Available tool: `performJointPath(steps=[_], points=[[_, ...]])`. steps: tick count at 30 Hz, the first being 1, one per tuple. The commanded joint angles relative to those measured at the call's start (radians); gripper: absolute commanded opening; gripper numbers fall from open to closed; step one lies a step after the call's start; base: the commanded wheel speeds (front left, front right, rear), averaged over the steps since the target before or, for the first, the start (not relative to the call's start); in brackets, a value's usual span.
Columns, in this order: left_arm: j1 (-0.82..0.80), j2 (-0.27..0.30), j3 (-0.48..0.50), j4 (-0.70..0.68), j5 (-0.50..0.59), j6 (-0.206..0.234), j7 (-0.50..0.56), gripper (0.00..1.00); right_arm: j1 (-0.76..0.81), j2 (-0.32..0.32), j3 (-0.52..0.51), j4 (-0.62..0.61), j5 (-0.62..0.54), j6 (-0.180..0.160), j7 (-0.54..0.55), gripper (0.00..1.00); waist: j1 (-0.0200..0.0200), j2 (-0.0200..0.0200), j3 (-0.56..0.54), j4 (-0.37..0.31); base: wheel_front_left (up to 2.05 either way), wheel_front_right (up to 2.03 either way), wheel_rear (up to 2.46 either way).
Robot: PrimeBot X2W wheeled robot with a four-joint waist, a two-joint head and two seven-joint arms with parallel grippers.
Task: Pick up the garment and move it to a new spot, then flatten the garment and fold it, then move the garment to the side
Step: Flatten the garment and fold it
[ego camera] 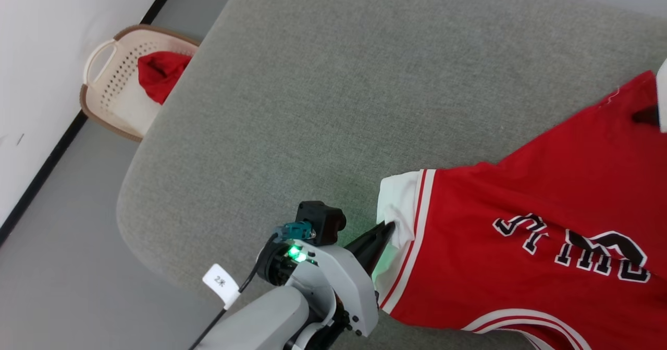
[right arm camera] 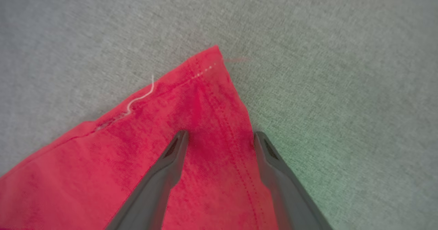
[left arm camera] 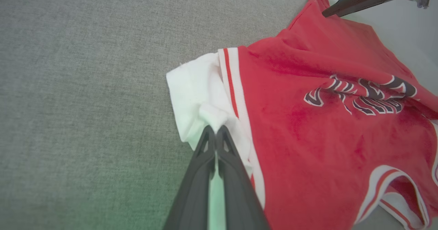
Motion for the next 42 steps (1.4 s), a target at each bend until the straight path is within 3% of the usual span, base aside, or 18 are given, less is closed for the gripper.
performJointPath(steps=[1,3,5,6,7,12,22,31,38,42], points=[[-0.008,-0.009,0.002,0.008,0.002,-0.008,-0.008,0.00,-0.002,0.011,0.005,0.055,-0.019,-0.001,0.028,1.00,0.0000,0.0000,0.021,0.012,0.00,0.00,0.00],[-0.011,-0.013,0.003,0.015,0.000,-0.009,-0.011,0.00,-0.014,0.021,-0.003,0.104,-0.032,-0.001,0.048,1.00,0.0000,0.0000,0.024,0.012,0.00,0.00,0.00],[-0.014,-0.015,0.004,0.023,-0.004,-0.011,-0.015,0.00,-0.025,0.027,-0.005,0.148,-0.046,-0.001,0.069,0.51,0.0000,0.0000,0.027,0.012,0.00,0.00,0.00],[-0.015,-0.017,0.005,0.026,-0.005,-0.012,-0.017,0.00,-0.030,0.031,-0.001,0.166,-0.054,-0.001,0.084,0.34,0.0000,0.0000,0.027,0.011,0.00,0.00,0.00],[-0.016,-0.019,0.005,0.029,-0.006,-0.014,-0.017,0.00,-0.034,0.032,-0.003,0.184,-0.059,-0.001,0.097,0.00,0.0000,0.0000,0.027,0.011,0.00,0.00,0.00],[-0.019,-0.023,0.006,0.045,-0.010,-0.022,-0.018,0.00,-0.065,0.037,0.008,0.206,-0.076,-0.001,0.116,0.00,0.0000,0.0000,0.023,0.009,0.00,0.00,0.00],[-0.032,-0.031,-0.002,0.088,-0.016,-0.045,-0.009,0.00,-0.072,0.011,0.003,0.150,-0.050,-0.001,-0.007,0.00,0.0000,0.0000,-0.022,0.002,0.00,0.00,0.00],[-0.074,0.042,0.023,0.105,-0.023,-0.044,0.026,0.00,-0.037,0.010,0.014,0.044,0.053,-0.001,-0.119,0.00,0.0000,0.0000,-0.102,-0.082,0.00,0.00,0.00],[-0.231,0.129,0.041,0.119,-0.016,-0.072,0.162,0.00,-0.043,0.012,0.032,-0.009,0.083,-0.001,-0.225,0.00,0.0000,0.0000,-0.175,-0.153,0.00,0.00,0.00],[-0.374,0.156,0.056,0.177,-0.007,-0.106,0.243,0.00,-0.075,0.044,0.038,-0.017,0.077,-0.001,-0.306,0.00,0.0000,0.0000,-0.213,-0.202,0.00,0.00,0.00]])
